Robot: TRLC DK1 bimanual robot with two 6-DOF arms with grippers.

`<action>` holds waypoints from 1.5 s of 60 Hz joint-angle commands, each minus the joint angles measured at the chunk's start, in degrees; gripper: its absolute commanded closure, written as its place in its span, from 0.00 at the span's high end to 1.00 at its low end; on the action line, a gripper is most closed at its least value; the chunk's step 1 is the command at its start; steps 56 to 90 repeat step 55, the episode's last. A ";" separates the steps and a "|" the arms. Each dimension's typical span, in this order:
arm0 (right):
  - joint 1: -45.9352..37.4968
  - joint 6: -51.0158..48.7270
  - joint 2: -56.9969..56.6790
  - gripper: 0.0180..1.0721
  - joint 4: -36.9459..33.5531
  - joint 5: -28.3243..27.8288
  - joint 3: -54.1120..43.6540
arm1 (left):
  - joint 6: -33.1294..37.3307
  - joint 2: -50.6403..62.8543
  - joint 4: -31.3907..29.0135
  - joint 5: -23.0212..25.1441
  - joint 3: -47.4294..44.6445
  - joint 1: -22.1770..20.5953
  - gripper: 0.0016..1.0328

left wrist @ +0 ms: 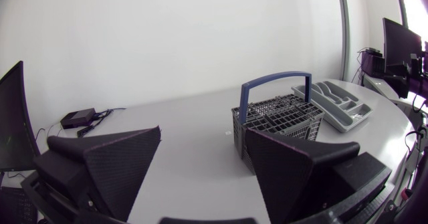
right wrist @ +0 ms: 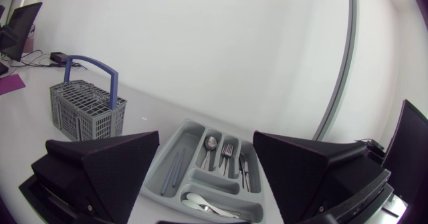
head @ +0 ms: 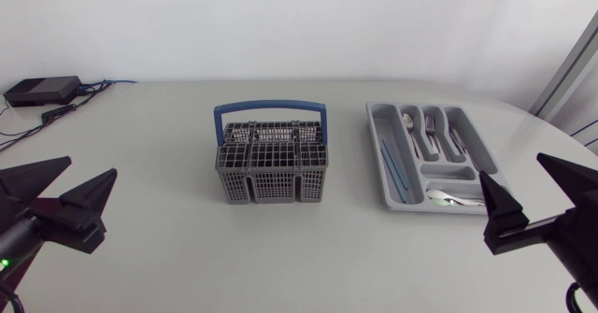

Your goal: Unload the cutlery basket into the drawer organizer.

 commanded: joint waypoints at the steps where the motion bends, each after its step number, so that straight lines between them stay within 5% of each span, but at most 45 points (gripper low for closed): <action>1: 0.57 3.82 -1.02 0.96 1.42 1.10 -2.29 | -2.18 -1.70 2.25 -0.56 -3.20 0.80 0.96; 36: 2.31 17.30 -6.28 0.96 6.22 7.53 -11.62 | -8.45 -11.97 17.21 -4.03 -20.32 4.49 0.96; 90: 2.31 17.30 -6.28 0.96 6.22 7.53 -11.62 | -8.45 -11.97 17.21 -4.03 -20.32 4.49 0.96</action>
